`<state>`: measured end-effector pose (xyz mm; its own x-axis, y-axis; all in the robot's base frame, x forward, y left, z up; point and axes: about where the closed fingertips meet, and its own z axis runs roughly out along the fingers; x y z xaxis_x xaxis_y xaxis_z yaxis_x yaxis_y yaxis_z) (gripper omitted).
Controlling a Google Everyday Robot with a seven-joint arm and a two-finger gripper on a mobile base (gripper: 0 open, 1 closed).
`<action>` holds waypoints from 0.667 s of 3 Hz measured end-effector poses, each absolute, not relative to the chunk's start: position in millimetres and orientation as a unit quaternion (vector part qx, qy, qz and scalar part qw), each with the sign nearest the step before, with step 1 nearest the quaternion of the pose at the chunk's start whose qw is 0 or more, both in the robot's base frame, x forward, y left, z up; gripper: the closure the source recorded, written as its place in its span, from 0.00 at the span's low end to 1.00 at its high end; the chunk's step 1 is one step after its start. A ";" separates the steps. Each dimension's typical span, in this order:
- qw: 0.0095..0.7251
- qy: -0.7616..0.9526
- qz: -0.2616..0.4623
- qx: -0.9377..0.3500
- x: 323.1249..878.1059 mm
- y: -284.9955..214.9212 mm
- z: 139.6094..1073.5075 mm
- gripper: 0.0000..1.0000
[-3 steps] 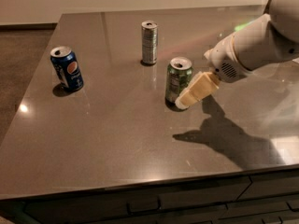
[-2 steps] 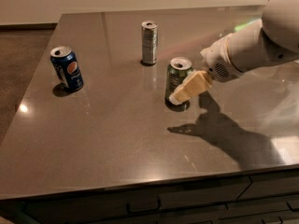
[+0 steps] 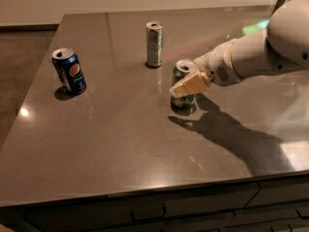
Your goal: Knock green can over
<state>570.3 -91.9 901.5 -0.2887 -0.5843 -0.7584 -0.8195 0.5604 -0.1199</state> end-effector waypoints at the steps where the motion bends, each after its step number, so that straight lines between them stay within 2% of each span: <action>1: 0.403 0.786 0.163 -0.440 571.0 -89.8 903.1 0.49; 2: 0.407 0.780 0.161 -0.447 573.5 -92.0 911.5 0.73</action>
Offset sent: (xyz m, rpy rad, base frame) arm 0.0079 -0.0078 0.0185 0.0283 -0.0249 0.0261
